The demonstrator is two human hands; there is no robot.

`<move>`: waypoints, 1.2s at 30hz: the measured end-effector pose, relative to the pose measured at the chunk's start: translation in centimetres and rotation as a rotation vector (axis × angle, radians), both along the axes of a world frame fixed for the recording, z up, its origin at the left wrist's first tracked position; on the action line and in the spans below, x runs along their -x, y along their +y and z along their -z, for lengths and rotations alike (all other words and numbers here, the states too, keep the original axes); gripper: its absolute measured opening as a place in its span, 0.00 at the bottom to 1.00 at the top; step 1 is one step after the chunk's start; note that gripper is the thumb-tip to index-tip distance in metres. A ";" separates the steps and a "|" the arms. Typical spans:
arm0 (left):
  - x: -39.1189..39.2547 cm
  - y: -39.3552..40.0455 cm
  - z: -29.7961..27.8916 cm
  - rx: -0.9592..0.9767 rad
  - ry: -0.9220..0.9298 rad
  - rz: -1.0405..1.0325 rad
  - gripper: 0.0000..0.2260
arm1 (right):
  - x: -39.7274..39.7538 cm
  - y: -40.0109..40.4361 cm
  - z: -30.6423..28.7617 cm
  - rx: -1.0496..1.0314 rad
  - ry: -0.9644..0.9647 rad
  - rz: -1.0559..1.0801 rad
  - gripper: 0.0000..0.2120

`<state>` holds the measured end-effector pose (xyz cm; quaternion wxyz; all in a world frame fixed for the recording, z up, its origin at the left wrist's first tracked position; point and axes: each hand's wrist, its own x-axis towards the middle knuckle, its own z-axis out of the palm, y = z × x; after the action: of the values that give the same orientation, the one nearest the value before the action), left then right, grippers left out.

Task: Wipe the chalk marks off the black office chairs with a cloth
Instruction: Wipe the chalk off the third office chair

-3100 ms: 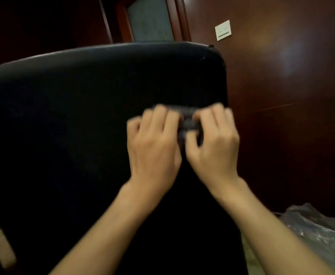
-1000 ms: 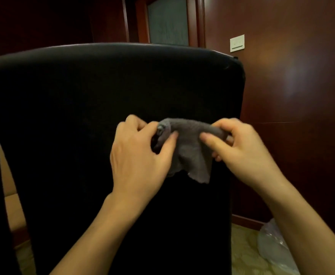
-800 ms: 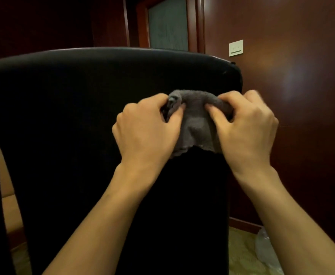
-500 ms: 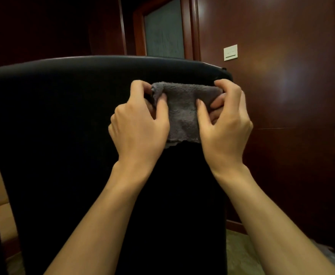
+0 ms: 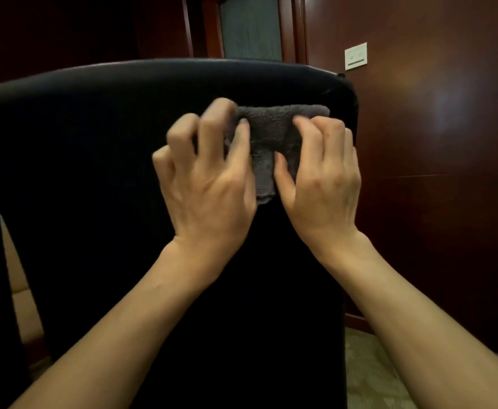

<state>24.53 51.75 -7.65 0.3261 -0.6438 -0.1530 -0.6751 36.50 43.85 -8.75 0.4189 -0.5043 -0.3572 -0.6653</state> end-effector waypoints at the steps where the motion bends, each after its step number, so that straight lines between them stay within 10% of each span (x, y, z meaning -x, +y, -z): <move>1: 0.0 -0.2 0.2 -0.002 0.054 -0.028 0.16 | 0.0 0.0 -0.1 0.002 -0.001 -0.007 0.19; 17: -0.2 4.4 9.3 -0.002 0.192 0.193 0.11 | -0.8 1.2 10.8 0.215 0.101 -0.141 0.08; 26: -0.4 2.5 -2.2 -0.074 -0.017 0.176 0.11 | 0.3 1.0 -1.8 -0.040 0.041 -0.105 0.09; 36: 1.0 5.3 11.6 0.055 0.290 0.170 0.10 | 0.7 1.7 11.2 0.371 0.170 -0.134 0.04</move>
<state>23.54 57.04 -19.27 0.2688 -0.7536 -0.0677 -0.5960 35.75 45.54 -20.00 0.3907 -0.6021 -0.4695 -0.5141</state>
